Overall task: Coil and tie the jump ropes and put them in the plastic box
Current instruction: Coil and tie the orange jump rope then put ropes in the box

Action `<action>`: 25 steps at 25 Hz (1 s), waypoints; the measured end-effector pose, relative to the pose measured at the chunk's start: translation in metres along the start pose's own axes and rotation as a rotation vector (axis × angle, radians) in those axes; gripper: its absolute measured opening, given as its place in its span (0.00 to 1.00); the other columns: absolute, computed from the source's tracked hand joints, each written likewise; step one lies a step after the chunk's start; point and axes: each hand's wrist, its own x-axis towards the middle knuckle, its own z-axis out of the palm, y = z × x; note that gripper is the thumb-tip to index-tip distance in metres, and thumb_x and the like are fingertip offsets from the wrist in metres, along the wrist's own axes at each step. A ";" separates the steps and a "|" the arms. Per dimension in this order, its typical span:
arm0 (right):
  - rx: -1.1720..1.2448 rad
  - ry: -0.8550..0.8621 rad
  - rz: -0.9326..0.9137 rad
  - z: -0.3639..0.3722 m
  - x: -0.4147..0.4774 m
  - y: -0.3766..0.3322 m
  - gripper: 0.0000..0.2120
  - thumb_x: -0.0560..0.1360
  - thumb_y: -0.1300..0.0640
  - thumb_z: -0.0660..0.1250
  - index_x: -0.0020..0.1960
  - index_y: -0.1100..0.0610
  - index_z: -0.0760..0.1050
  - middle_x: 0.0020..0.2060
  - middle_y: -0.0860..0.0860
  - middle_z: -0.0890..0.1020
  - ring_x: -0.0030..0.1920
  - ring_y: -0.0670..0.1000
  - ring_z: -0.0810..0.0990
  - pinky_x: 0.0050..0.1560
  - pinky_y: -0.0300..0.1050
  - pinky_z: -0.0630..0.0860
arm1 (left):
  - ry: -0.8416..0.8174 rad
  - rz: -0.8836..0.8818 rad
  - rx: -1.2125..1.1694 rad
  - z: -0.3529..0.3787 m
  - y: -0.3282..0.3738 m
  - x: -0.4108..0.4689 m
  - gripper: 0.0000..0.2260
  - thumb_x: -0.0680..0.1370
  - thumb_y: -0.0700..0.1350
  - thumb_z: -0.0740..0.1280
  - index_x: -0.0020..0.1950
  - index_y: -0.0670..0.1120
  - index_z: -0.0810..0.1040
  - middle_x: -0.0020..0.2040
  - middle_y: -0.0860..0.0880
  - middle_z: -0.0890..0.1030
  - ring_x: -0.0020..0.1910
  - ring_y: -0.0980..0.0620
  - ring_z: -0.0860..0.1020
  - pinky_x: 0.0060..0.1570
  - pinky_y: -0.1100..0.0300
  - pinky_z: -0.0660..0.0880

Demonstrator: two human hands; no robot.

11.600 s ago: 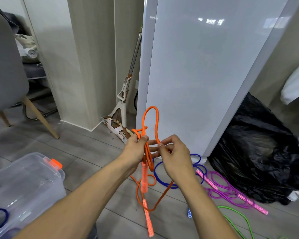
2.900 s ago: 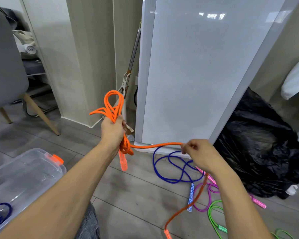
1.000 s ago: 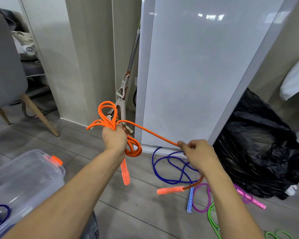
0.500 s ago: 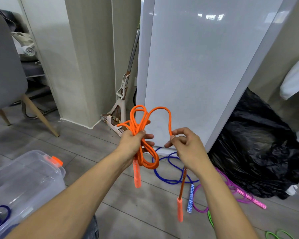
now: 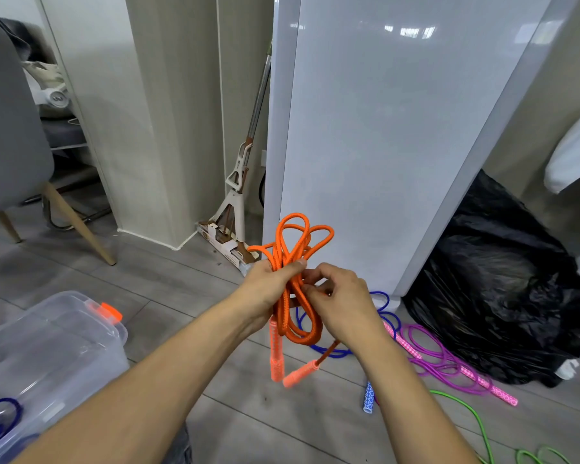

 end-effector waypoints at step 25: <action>0.081 -0.406 0.238 -0.055 -0.001 0.019 0.14 0.76 0.58 0.60 0.34 0.59 0.76 0.25 0.53 0.69 0.25 0.50 0.63 0.27 0.40 0.61 | 0.200 0.021 -0.411 -0.037 0.020 0.029 0.07 0.81 0.40 0.63 0.57 0.40 0.78 0.40 0.44 0.82 0.40 0.44 0.83 0.48 0.47 0.80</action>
